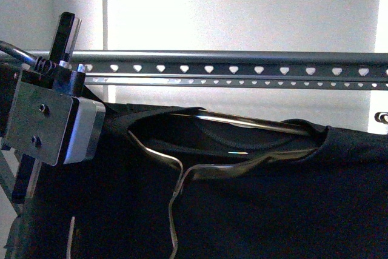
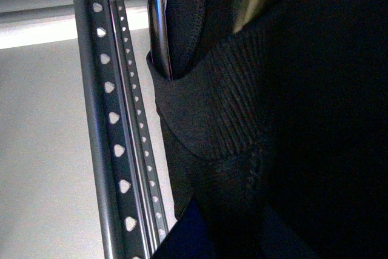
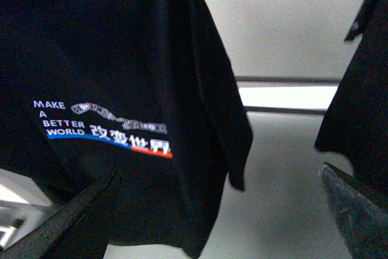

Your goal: Hang clothes on hanger

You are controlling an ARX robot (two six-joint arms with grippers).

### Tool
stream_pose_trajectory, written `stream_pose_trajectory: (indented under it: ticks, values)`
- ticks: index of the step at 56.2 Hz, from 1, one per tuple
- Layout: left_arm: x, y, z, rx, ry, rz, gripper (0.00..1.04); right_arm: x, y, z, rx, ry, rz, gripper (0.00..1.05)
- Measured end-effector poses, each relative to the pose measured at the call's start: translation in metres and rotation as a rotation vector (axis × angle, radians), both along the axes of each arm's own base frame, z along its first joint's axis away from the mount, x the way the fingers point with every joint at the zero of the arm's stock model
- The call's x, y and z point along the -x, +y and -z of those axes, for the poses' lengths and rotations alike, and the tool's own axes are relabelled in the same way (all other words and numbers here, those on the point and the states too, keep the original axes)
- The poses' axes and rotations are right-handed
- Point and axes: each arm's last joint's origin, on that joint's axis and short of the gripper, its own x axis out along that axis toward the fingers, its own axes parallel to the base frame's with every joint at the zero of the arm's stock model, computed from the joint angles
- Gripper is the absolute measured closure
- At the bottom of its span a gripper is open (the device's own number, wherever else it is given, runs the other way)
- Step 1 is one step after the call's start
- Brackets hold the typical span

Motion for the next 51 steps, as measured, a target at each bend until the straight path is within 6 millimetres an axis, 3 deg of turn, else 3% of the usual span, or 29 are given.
stream_pose_trajectory:
  ticks: [7,11,15,22,29,39,51]
  values:
    - [0.000,0.001,0.000,0.000,0.000,-0.004,1.00,-0.025,0.007,-0.041,0.303,-0.134,-0.111,0.07]
    - [0.000,0.001,0.000,0.000,0.000,-0.003,1.00,-0.035,0.015,-0.051,0.548,-0.303,-0.213,0.07]
    - [0.000,0.000,0.000,0.000,0.000,-0.001,1.00,-0.040,0.020,-0.054,0.795,-0.450,-0.377,0.07]
    - [0.000,0.000,0.000,0.001,0.000,0.000,1.00,-0.047,0.024,-0.049,1.084,-0.523,-0.631,0.07]
    - [0.000,0.000,0.000,0.001,0.000,0.000,1.00,-0.060,0.026,-0.040,1.392,-0.621,-0.774,0.07]
    - [0.000,0.000,0.000,0.002,0.002,0.001,1.00,-0.090,0.030,-0.058,1.567,-0.779,-0.737,0.07]
    - [0.000,0.000,0.000,0.001,0.001,0.000,1.00,-0.118,0.031,-0.079,1.583,-0.796,-0.639,0.07]
